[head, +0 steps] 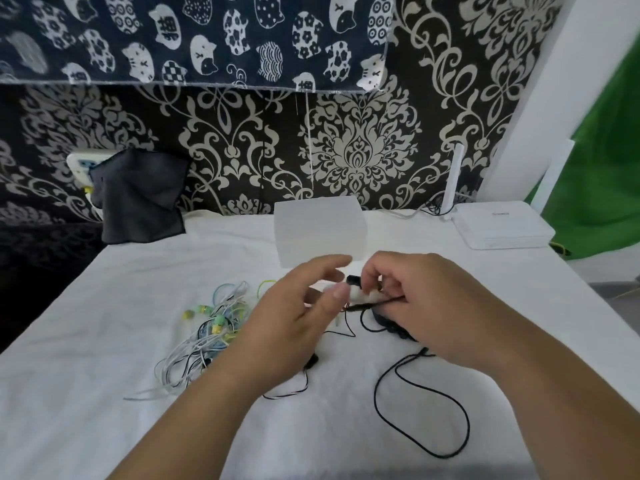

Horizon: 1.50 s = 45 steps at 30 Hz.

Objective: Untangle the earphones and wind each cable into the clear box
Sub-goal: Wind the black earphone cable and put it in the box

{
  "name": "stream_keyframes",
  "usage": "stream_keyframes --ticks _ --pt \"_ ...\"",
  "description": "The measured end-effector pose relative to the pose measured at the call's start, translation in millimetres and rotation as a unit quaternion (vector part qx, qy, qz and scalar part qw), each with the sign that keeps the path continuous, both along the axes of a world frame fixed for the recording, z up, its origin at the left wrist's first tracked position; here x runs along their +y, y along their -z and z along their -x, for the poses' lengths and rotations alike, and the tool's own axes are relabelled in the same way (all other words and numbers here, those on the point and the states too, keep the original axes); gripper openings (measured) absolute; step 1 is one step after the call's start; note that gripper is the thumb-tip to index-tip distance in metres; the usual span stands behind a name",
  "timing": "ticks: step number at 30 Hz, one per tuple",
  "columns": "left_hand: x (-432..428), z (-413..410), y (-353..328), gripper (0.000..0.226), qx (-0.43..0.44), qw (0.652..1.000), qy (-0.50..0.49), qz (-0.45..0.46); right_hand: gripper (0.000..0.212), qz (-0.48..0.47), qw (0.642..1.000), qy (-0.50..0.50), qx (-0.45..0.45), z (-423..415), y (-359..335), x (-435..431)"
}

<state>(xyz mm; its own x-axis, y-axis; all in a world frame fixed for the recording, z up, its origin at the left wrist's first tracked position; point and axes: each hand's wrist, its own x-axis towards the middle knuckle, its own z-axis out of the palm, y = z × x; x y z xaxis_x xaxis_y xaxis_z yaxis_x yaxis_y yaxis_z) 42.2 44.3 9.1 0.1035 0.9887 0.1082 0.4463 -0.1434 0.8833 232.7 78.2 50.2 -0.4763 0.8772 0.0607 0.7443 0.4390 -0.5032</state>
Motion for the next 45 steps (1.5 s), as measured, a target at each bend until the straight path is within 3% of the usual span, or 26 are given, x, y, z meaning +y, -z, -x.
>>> stream_keyframes --ticks 3,8,11,14,20,28,34,39,45 --pt "2 -3 -1 0.017 0.001 1.0 0.021 0.014 0.019 0.026 0.999 -0.025 0.029 5 3 0" --pt "4 3 3 0.013 -0.034 0.998 -0.054 0.0 0.025 0.034 0.997 -0.004 0.063 7 0 5" --pt "8 9 8 0.012 -0.124 0.982 -0.138 0.022 0.012 0.021 0.998 0.016 0.054 5 -7 8" --pt "10 12 11 0.012 -0.194 0.966 -0.163 0.043 0.02 0.041 0.997 0.003 0.064 6 -12 8" --pt "6 12 8 0.011 -0.119 0.974 -0.194 -0.001 0.022 0.102 0.988 -0.006 0.116 8 -14 8" --pt "3 5 4 0.02 -0.216 0.966 -0.134 0.05 0.023 0.132 0.976 0.02 0.174 6 -11 8" --pt "2 3 -2 0.03 -0.372 0.919 -0.101 0.08 0.037 0.177 0.951 0.073 0.245 5 -9 10" --pt "1 4 1 0.031 -0.359 0.926 -0.097 0.068 0.041 0.221 0.911 0.052 0.343 2 -13 9" --pt "-1 0 -1 0.016 -0.306 0.951 -0.039 0.03 0.043 0.212 0.92 0.062 0.323 6 -7 12"
